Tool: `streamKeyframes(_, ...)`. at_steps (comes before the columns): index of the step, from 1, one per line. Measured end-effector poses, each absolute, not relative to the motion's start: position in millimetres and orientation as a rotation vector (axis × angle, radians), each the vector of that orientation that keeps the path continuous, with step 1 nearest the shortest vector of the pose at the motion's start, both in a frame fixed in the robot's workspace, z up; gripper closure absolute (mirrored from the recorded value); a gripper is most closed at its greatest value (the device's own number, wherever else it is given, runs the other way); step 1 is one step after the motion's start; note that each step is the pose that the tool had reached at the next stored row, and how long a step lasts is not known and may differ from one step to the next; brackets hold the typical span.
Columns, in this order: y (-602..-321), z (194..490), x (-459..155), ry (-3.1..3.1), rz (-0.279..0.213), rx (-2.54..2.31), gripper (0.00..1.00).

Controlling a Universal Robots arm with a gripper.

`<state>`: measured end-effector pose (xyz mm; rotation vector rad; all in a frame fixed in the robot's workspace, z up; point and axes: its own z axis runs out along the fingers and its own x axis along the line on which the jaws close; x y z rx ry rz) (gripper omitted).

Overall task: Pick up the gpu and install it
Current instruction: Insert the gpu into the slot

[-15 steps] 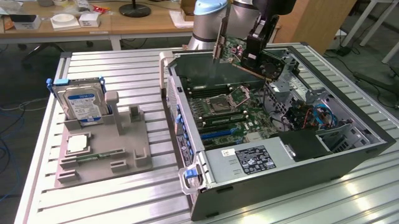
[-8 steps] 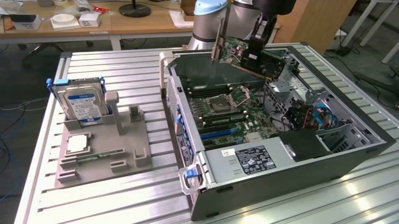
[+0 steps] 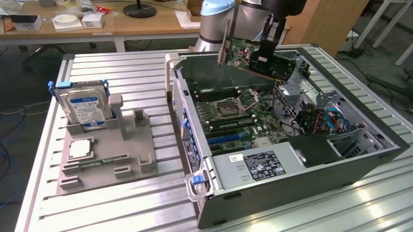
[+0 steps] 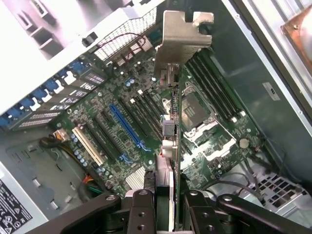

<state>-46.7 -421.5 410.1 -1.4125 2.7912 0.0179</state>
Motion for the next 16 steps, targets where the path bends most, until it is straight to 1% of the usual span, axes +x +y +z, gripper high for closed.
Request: streamKeyframes(16, -423.4, 409.7, -46.9, 2.662, 0.019, -1.644, 0.73)
